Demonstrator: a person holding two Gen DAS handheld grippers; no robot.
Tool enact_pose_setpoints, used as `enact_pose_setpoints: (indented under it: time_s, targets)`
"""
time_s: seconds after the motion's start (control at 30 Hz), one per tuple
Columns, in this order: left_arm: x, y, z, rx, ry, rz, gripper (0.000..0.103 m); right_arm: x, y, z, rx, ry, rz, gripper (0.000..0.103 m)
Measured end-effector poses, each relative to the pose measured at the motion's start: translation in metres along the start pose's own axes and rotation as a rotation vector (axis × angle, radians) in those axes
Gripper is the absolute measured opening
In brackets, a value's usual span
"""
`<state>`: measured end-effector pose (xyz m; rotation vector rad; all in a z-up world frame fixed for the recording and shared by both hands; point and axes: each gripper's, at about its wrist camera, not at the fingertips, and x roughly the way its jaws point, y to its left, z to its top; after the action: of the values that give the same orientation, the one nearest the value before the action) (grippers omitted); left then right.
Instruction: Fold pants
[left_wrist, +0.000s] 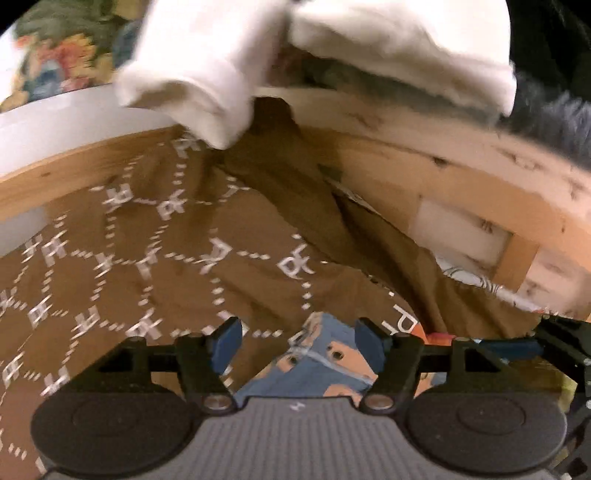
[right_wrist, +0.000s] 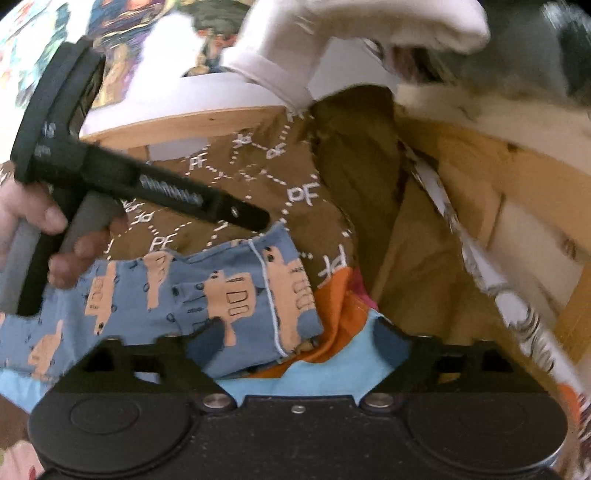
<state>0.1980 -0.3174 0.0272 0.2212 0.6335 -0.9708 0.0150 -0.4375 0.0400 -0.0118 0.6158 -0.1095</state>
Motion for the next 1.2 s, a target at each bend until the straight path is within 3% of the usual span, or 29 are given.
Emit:
enact_pose_setpoints:
  time_s: [0.03, 0.13, 0.2, 0.37, 0.5, 0.67, 0.8, 1.0, 1.1, 1.2]
  targets:
    - [-0.01, 0.006, -0.005, -0.02, -0.002, 0.009, 0.073, -0.002, 0.004, 0.001, -0.019, -0.004, 0.001, 0.102]
    - [-0.042, 0.024, -0.019, -0.083, -0.009, 0.048, 0.074, -0.007, 0.015, 0.006, -0.056, -0.023, -0.031, 0.102]
    - [-0.065, 0.037, -0.031, -0.12, -0.009, 0.082, 0.082, -0.008, 0.022, 0.011, -0.051, -0.045, -0.049, 0.102]
    - [-0.139, 0.068, -0.071, -0.209, -0.061, 0.22, 0.101, -0.011, 0.043, 0.019, 0.001, -0.089, -0.084, 0.102]
    - [-0.185, 0.081, -0.108, -0.279, -0.081, 0.341, 0.103, -0.016, 0.064, 0.016, 0.029, -0.119, -0.093, 0.102]
    - [-0.219, 0.092, -0.155, -0.298, -0.012, 0.461, 0.103, -0.013, 0.094, 0.007, -0.001, -0.091, 0.017, 0.102]
    - [-0.232, 0.112, -0.181, -0.309, 0.078, 0.536, 0.103, -0.003, 0.119, 0.008, -0.097, -0.073, 0.101, 0.102]
    - [-0.241, 0.154, -0.165, -0.277, 0.048, 0.607, 0.103, 0.031, 0.134, 0.034, -0.19, -0.021, 0.208, 0.102]
    - [-0.232, 0.183, -0.146, -0.284, 0.047, 0.581, 0.099, 0.048, 0.126, 0.046, -0.192, -0.003, 0.224, 0.102]
    - [-0.211, 0.214, -0.132, -0.322, 0.113, 0.538, 0.089, 0.062, 0.118, 0.056, -0.209, 0.008, 0.177, 0.102]
